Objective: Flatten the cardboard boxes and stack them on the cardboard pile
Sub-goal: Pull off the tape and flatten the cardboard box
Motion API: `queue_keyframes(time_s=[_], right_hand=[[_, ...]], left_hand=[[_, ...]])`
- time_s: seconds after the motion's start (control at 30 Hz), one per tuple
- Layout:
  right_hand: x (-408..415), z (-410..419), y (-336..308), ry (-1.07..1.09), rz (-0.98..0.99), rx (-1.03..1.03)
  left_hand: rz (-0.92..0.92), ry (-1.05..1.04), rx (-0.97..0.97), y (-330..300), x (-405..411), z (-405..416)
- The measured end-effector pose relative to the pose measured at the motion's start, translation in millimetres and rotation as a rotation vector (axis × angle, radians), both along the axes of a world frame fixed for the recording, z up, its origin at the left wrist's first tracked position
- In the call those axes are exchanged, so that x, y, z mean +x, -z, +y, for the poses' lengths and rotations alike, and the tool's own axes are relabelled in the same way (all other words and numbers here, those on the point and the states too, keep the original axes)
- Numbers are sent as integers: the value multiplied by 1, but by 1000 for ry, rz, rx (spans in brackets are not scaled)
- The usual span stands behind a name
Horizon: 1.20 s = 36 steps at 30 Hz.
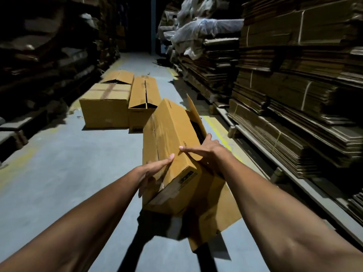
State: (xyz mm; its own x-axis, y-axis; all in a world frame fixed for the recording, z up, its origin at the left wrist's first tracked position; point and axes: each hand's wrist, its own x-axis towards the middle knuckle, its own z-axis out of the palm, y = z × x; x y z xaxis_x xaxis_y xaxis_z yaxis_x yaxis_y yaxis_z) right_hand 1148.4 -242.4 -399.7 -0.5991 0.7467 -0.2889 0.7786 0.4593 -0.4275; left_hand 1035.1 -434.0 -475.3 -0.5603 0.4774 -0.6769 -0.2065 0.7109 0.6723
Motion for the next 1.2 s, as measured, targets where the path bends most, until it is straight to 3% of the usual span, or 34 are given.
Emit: queue_keyframes(time_s=[0.17,0.33,0.57,0.77,0.87,1.03,1.2], right_hand=[[1,3,-17,100,-19,-254],[28,9,-21,66,-84,-311],[54,23,7,-15,-168,-348],[78,21,43,-25,-263,-727],[82,10,70,-67,-384,-811],[63,-3,88,-127,-461,-671],[49,-14,83,-115,-295,-384]], left_hand=[[8,-64,-48,9,4,-1],[-39,-26,-20,22,5,0],[139,78,-97,10,16,1],[208,188,-270,10,-5,-16],[237,253,-348,10,-3,-26],[180,319,-440,7,-9,-39],[65,353,-374,0,-2,-40]])
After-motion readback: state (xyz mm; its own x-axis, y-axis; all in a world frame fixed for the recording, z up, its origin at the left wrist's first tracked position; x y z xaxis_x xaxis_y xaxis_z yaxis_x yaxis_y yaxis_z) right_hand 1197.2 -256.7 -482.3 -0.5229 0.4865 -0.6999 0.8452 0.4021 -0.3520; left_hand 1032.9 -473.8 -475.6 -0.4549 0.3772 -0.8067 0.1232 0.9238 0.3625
